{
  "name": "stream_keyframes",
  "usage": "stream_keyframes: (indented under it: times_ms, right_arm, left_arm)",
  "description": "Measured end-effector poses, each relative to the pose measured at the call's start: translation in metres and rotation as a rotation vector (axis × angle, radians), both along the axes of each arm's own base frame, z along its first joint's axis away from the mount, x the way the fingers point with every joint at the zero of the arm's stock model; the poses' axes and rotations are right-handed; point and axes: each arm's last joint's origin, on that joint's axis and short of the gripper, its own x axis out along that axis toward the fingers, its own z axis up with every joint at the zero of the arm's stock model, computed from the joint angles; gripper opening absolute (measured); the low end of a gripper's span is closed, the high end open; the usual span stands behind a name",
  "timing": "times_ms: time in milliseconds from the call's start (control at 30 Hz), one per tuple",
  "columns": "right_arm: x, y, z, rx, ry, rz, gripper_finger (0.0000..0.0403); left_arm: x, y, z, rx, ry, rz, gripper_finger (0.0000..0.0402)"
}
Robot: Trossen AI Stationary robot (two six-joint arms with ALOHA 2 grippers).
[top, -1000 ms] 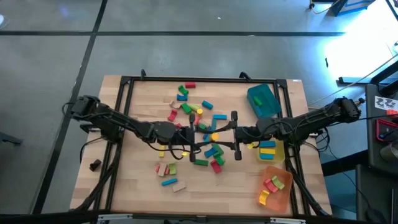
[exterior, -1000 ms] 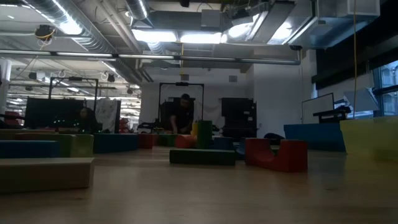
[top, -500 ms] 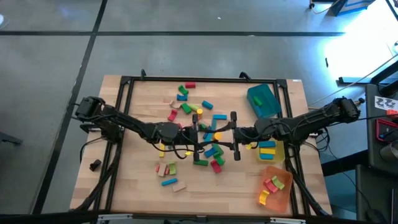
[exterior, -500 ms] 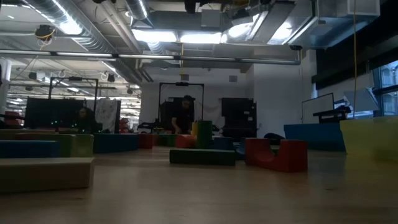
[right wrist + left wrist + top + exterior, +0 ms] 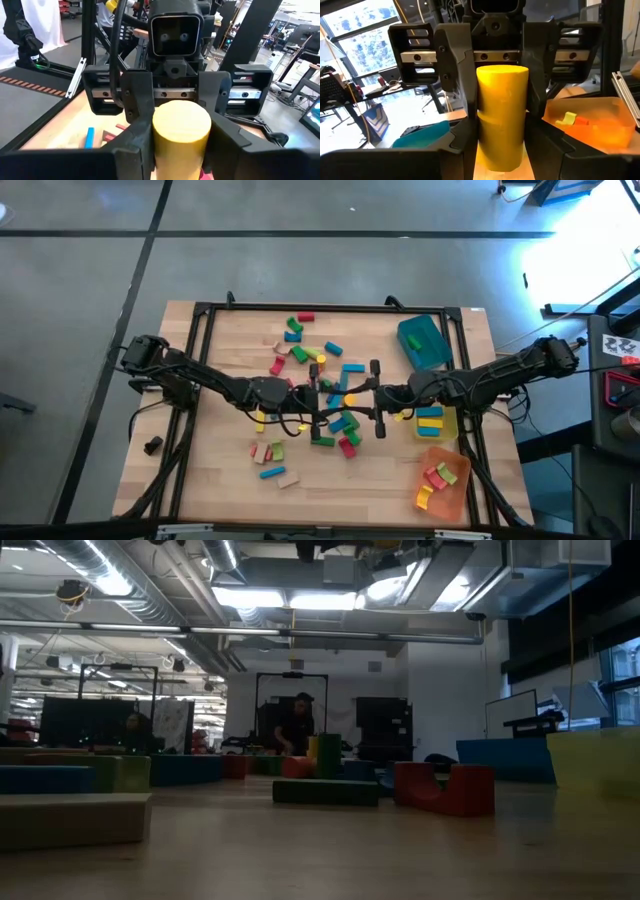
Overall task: Sort blocks by size
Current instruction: Put the yellow cylindrical block into the blue bin
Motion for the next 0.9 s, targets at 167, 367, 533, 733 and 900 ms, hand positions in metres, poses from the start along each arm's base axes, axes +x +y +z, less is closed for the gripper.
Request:
stream_keyframes:
  times_ms: [167,367,533,733,900]
  right_arm:
    - [0.0,-0.002,-0.002,-0.005,0.012,-0.062,0.0133]
    - [0.0,-0.01,-0.007,-0.036,0.063,-0.203,0.0133]
    - [-0.005,-0.035,-0.014,-0.1,0.179,-0.42,0.0133]
    - [-0.018,-0.08,-0.033,-0.246,0.427,-0.779,0.0133]
    - [-0.037,-0.126,-0.049,-0.279,0.662,-0.986,0.0133]
  left_arm:
    - [0.0,0.001,-0.002,-0.035,0.016,0.016,0.0153]
    - [0.001,0.01,-0.007,-0.111,0.056,0.084,0.0213]
    - [0.001,0.02,-0.02,-0.154,0.175,0.125,0.0235]
    - [-0.004,0.029,-0.037,-0.19,0.35,0.177,0.0237]
    - [-0.008,0.031,-0.046,-0.211,0.438,0.204,0.0237]
